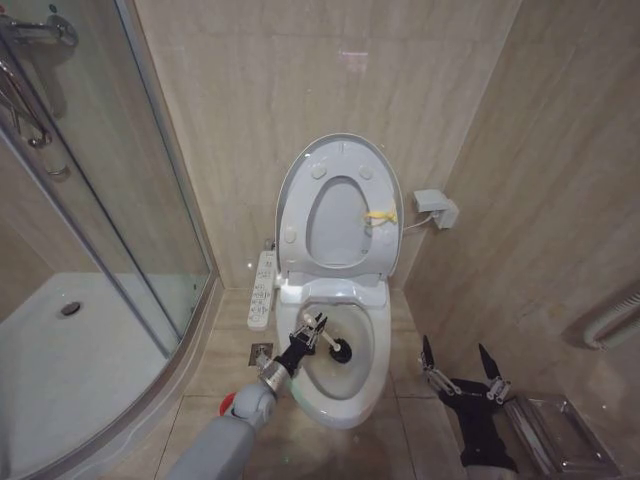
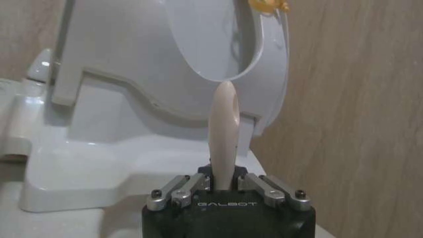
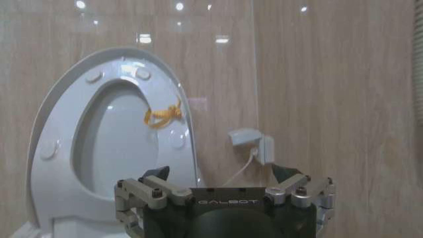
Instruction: Open the toilet lid, clean the toilet bowl with a toilet brush, close the toilet lid, and flush.
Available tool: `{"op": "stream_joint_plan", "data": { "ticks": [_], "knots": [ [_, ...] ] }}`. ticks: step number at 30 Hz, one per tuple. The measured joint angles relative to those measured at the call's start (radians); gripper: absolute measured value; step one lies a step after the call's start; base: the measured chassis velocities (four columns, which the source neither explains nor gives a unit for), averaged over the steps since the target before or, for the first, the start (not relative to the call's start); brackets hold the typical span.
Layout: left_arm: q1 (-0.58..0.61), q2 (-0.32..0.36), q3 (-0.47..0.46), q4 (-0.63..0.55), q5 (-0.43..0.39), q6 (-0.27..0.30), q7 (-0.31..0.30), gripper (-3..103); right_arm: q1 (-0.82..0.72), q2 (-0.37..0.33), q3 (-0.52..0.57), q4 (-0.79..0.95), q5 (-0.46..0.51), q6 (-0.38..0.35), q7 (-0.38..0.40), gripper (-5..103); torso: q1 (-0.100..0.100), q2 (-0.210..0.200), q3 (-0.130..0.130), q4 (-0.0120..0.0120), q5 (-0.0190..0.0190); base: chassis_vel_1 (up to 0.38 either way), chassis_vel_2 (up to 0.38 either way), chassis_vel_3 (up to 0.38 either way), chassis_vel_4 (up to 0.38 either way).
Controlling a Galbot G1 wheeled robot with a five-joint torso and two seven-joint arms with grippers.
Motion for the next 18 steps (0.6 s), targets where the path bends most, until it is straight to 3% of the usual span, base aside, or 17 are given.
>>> {"op": "stream_joint_plan", "data": {
  "ticks": [8,14,16,18],
  "knots": [
    [0.014,0.013,-0.014,-0.04,0.003,-0.013,-0.002,18,0.0,0.0,0.0,0.0,0.0,0.0,0.0,100,0.0,0.0,0.0,0.0001,-0.0002,0.0,0.0,0.0,0.0],
    [0.024,0.051,-0.079,-0.076,0.181,-0.039,0.009,18,0.0,0.0,0.0,0.0,0.0,0.0,0.0,100,0.0,0.0,0.0,0.0004,-0.0002,0.0,0.0,0.0,0.0],
    [0.028,0.062,-0.085,-0.089,0.188,-0.043,0.011,18,0.0,0.0,0.0,0.0,0.0,0.0,0.0,100,0.0,0.0,0.0,0.0005,-0.0002,0.0,0.0,0.0,0.0],
    [0.045,0.088,-0.09,-0.148,0.141,-0.049,0.022,18,0.0,0.0,0.0,0.0,0.0,0.0,0.0,100,0.0,0.0,0.0,0.0004,-0.0003,0.0,0.0,0.0,0.0]
  ]
}}
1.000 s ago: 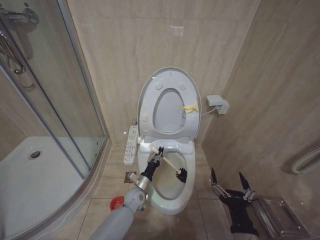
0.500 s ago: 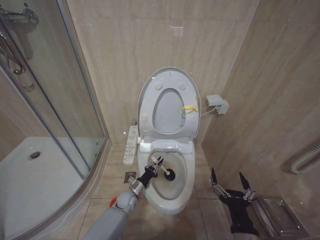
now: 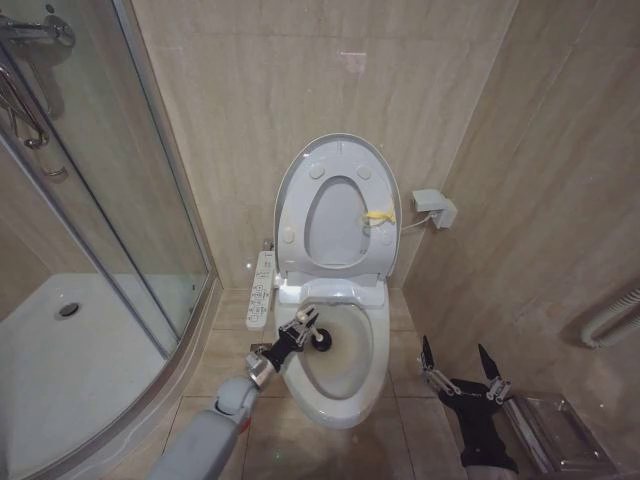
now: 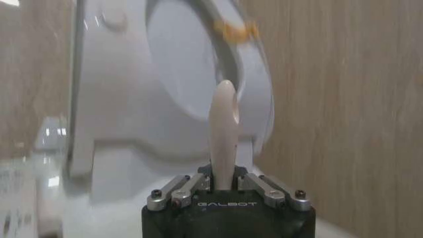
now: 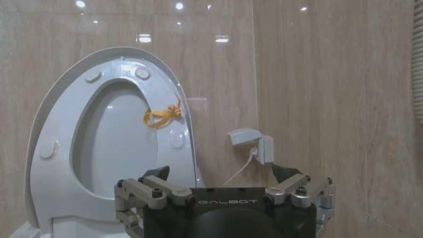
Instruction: Open the toilet lid, clean the toilet bowl with a toilet brush, close the toilet lid, and flush.
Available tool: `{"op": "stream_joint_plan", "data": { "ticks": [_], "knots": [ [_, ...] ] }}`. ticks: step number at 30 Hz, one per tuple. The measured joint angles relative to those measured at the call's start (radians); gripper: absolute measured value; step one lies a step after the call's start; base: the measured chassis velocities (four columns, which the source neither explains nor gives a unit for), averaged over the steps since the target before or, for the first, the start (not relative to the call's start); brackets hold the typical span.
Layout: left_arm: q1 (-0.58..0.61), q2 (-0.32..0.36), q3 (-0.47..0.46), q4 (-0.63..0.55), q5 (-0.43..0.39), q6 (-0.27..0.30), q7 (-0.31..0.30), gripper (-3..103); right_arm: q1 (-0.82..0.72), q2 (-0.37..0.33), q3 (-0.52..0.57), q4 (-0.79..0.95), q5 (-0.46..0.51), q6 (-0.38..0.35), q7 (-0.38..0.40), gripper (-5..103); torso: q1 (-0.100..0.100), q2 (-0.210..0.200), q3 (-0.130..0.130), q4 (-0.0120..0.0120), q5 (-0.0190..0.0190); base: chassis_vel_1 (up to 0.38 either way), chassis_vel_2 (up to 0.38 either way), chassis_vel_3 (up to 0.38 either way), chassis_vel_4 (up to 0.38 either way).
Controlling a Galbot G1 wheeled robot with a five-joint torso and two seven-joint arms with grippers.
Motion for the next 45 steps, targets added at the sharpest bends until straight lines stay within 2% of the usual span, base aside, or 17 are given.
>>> {"op": "stream_joint_plan", "data": {
  "ticks": [1,4,5,6,8,12,13,20,21,25,27,29,34,35,38,43,45],
  "knots": [
    [0.0,0.0,0.0,0.0,0.0,0.0,0.0,18,0.0,0.0,0.0,0.0,0.0,0.0,0.0,100,0.0,0.0,0.0,0.0,0.0,0.0,0.0,0.0,0.0],
    [0.029,0.031,0.002,-0.109,-0.114,-0.001,0.013,18,0.0,0.0,0.0,0.0,0.0,0.0,0.0,100,0.0,0.0,0.0,-0.0002,0.0,0.0,0.0,0.0,0.0],
    [0.029,0.031,0.002,-0.109,-0.114,-0.001,0.013,18,0.0,0.0,0.0,0.0,0.0,0.0,0.0,100,0.0,0.0,0.0,-0.0002,0.0,0.0,0.0,0.0,0.0],
    [0.046,0.049,0.001,-0.167,-0.152,0.004,0.017,18,0.0,0.0,0.0,0.0,0.0,0.0,0.0,100,0.0,0.0,0.0,-0.0003,-0.0001,0.0,0.0,0.0,0.0],
    [0.059,0.064,-0.003,-0.21,-0.169,0.013,0.017,18,0.0,0.0,0.0,0.0,0.0,0.0,0.0,100,0.0,0.0,0.0,-0.0003,-0.0002,0.0,0.0,0.0,0.0],
    [0.146,0.147,-0.052,-0.392,-0.219,0.05,0.008,18,0.0,0.0,0.0,0.0,0.0,0.0,0.0,100,0.0,0.0,0.0,-0.0002,0.0,0.0,0.0,0.0,0.0],
    [0.146,0.147,-0.052,-0.392,-0.219,0.05,0.008,18,0.0,0.0,0.0,0.0,0.0,0.0,0.0,100,0.0,0.0,0.0,-0.0002,0.0,0.0,0.0,0.0,0.0],
    [0.355,0.276,-0.174,-0.658,-0.226,0.071,0.0,18,0.0,0.0,0.0,0.0,0.0,0.0,0.0,100,0.0,0.0,0.0,0.0,-0.0002,0.0,0.0,0.0,0.0],
    [0.355,0.276,-0.174,-0.658,-0.226,0.071,0.0,18,0.0,0.0,0.0,0.0,0.0,0.0,0.0,100,0.0,0.0,0.0,0.0,-0.0002,0.0,0.0,0.0,0.0],
    [0.446,0.307,-0.279,-0.76,-0.225,0.076,-0.011,18,0.0,0.0,0.0,0.0,0.0,0.0,0.0,100,0.0,0.0,0.0,-0.0003,-0.0001,0.0,0.0,0.0,0.0],
    [0.519,0.321,-0.364,-0.834,-0.224,0.087,-0.031,18,0.0,0.0,0.0,0.0,0.0,0.0,0.0,100,0.0,0.0,0.0,-0.0002,-0.0001,0.0,0.0,0.0,0.0],
    [0.549,0.324,-0.395,-0.865,-0.225,0.094,-0.043,18,0.0,0.0,0.0,0.0,0.0,0.0,0.0,100,0.0,0.0,0.0,-0.0002,-0.0002,0.0,0.0,0.0,0.0],
    [0.787,0.314,-0.598,-1.089,-0.262,0.15,-0.188,18,0.0,0.0,0.0,0.0,0.0,0.0,0.0,100,0.0,0.0,0.0,0.0001,0.0001,0.0,0.0,0.0,0.0],
    [0.787,0.314,-0.598,-1.089,-0.262,0.15,-0.188,18,0.0,0.0,0.0,0.0,0.0,0.0,0.0,100,0.0,0.0,0.0,0.0001,0.0001,0.0,0.0,0.0,0.0],
    [0.908,0.262,-0.682,-1.186,-0.247,0.173,-0.253,18,0.0,0.0,0.0,0.0,0.0,0.0,0.0,100,0.0,0.0,0.0,-0.0001,0.0003,0.0,0.0,0.0,0.0],
    [0.996,0.191,-0.709,-1.21,-0.181,0.17,-0.287,18,0.0,0.0,0.0,0.0,0.0,0.0,0.0,100,0.0,0.0,0.0,0.0002,0.0005,0.0,0.0,0.0,0.0],
    [1.009,0.15,-0.694,-1.138,-0.135,0.132,-0.297,18,0.0,0.0,0.0,0.0,0.0,0.0,0.0,100,0.0,0.0,0.0,-0.0001,0.0002,0.0,0.0,0.0,0.0]
  ]
}}
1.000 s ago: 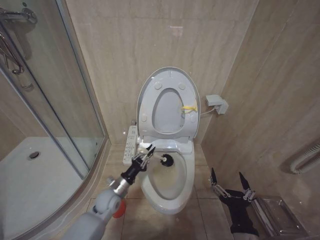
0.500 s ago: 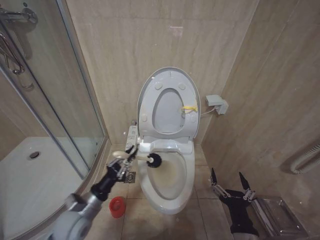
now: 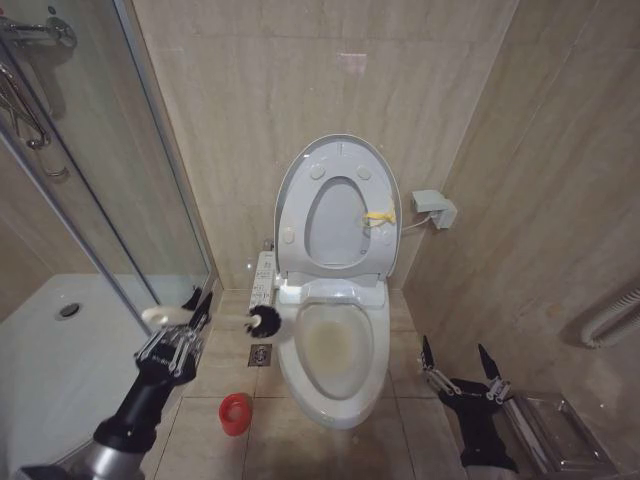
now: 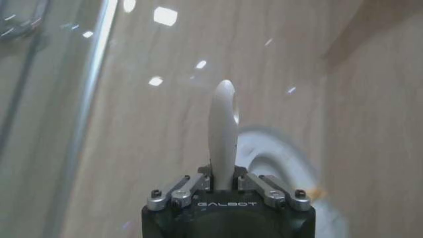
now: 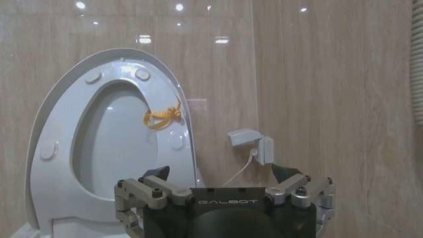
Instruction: Open the toilet lid, clean the toilet bowl with a toilet brush, close the toilet lid, and flush.
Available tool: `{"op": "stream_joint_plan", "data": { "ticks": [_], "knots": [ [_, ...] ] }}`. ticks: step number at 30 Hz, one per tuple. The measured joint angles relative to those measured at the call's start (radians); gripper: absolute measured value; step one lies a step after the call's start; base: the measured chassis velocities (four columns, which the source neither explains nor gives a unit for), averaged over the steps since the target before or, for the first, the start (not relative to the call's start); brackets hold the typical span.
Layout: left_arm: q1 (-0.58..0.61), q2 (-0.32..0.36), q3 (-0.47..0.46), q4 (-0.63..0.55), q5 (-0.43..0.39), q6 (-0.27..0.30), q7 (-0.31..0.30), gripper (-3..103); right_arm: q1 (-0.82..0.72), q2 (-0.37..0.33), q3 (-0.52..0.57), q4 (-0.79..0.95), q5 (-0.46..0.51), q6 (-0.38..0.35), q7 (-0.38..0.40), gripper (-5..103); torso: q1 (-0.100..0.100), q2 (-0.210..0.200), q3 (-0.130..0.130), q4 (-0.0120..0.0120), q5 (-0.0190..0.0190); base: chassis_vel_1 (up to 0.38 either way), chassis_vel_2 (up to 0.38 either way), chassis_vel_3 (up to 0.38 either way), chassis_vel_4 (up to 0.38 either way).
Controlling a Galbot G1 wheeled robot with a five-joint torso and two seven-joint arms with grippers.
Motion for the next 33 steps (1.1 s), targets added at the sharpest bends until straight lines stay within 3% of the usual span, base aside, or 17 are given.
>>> {"op": "stream_joint_plan", "data": {
  "ticks": [3,6,12,18,23,26,33],
  "knots": [
    [-0.002,-0.022,0.023,0.063,0.025,-0.023,-0.008,18,0.0,0.0,0.0,0.0,0.0,0.0,0.0,100,0.0,0.0,0.0,-0.0001,0.0,0.0,0.0,0.0,0.0],
    [-0.034,-0.049,0.059,0.21,0.083,-0.069,-0.009,18,0.0,0.0,0.0,0.0,0.0,0.0,0.0,100,0.0,0.0,0.0,0.0,-0.0001,0.0,0.0,0.0,0.0],
    [-0.109,-0.062,0.099,0.387,0.093,-0.097,-0.016,18,0.0,0.0,0.0,0.0,0.0,0.0,0.0,100,0.0,0.0,0.0,0.0,-0.0001,0.0,0.0,0.0,0.0],
    [-0.256,-0.067,0.158,0.658,0.08,-0.153,0.015,18,0.0,0.0,0.0,0.0,0.0,0.0,0.0,100,0.0,0.0,0.0,0.0,0.0,0.0,0.0,0.0,0.0],
    [-0.329,-0.063,0.207,0.778,0.04,-0.175,0.043,18,0.0,0.0,0.0,0.0,0.0,0.0,0.0,100,0.0,0.0,0.0,0.0001,0.0,0.0,0.0,0.0,0.0],
    [-0.41,-0.067,0.238,0.895,0.019,-0.218,0.09,18,0.0,0.0,0.0,0.0,0.0,0.0,0.0,100,0.0,0.0,0.0,-0.0003,-0.0001,0.0,0.0,0.0,0.0],
    [-0.483,-0.068,0.267,1.043,0.004,-0.229,0.102,18,0.0,0.0,0.0,0.0,0.0,0.0,0.0,100,0.0,0.0,0.0,0.0001,-0.0001,0.0,0.0,0.0,0.0]
  ]
}}
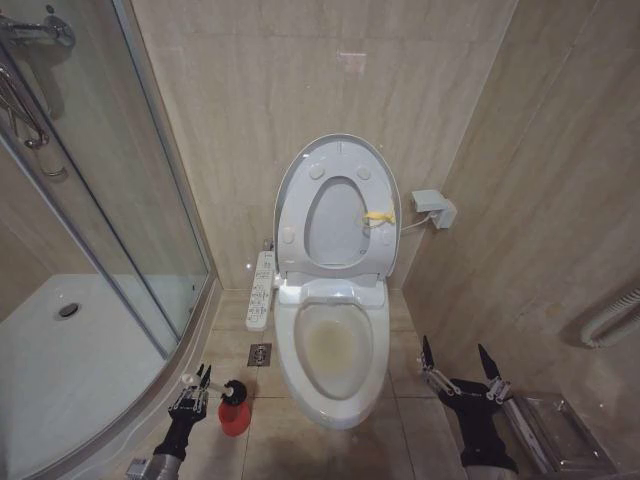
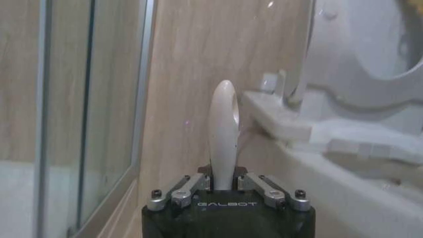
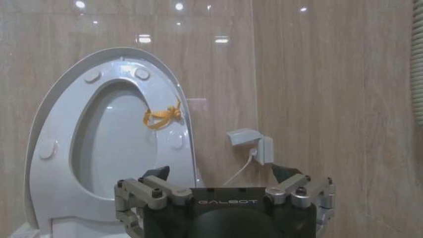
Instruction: Open the toilet lid, clean the toilet bowl with a toilet brush, close the toilet lid, and flush.
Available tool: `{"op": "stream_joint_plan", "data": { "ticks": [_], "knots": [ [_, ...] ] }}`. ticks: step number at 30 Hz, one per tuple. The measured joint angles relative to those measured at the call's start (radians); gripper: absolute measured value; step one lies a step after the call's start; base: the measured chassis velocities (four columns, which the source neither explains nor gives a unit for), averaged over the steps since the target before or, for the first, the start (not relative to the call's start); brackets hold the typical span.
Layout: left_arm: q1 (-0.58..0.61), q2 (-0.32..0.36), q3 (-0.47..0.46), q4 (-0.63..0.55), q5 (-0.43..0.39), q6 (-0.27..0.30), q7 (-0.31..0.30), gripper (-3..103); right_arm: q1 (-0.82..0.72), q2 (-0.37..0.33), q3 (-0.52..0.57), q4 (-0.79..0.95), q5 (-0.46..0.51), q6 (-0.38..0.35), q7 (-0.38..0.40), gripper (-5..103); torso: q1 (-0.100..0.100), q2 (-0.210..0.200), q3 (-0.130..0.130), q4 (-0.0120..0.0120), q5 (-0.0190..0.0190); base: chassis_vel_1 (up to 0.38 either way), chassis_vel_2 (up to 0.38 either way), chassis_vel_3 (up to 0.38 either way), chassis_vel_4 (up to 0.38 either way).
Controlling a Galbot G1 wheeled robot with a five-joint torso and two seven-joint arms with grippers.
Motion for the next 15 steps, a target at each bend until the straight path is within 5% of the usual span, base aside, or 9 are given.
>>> {"op": "stream_joint_plan", "data": {
  "ticks": [15],
  "knots": [
    [-0.04,0.0,0.02,0.085,-0.004,0.013,-0.008,18,0.0,0.0,0.0,0.0,0.0,0.0,0.0,100,0.0,0.0,0.0,0.0,0.0002,0.0,0.0,0.0,0.0]
  ]
}}
